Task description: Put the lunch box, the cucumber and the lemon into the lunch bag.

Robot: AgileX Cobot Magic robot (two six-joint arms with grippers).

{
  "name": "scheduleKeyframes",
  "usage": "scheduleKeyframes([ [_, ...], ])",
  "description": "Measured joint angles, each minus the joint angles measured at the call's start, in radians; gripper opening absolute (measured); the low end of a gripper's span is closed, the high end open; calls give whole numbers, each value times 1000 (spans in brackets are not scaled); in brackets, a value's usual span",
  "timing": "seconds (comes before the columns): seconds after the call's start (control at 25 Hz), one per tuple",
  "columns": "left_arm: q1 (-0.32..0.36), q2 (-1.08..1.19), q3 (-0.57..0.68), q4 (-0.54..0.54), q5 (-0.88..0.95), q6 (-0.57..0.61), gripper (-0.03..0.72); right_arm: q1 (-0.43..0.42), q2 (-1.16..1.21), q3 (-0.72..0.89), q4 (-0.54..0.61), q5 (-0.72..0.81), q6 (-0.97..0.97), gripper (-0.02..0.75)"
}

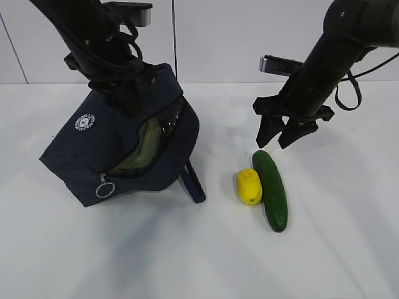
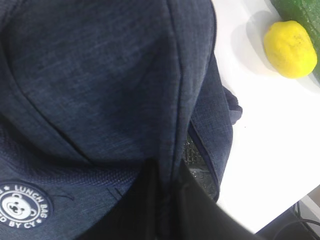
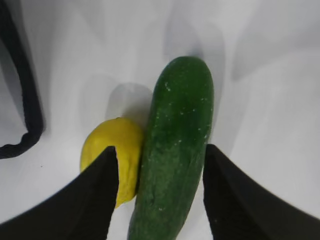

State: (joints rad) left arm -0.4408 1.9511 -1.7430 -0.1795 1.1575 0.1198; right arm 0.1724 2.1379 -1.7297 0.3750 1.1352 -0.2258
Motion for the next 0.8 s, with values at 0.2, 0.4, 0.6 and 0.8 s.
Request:
scheduleKeyframes([
  [0.2, 0, 0, 0, 0, 0, 0, 16, 5, 55, 0, 0, 2, 16, 408],
  [0.4, 0, 0, 0, 0, -1, 0, 16, 5, 76, 0, -1, -19, 21, 408],
  [0.6, 0, 0, 0, 0, -1, 0, 16, 7, 113, 0, 0, -23, 25, 408],
  [0.8, 0, 0, 0, 0, -2, 0, 16, 17, 145, 0, 3, -30, 26, 396],
])
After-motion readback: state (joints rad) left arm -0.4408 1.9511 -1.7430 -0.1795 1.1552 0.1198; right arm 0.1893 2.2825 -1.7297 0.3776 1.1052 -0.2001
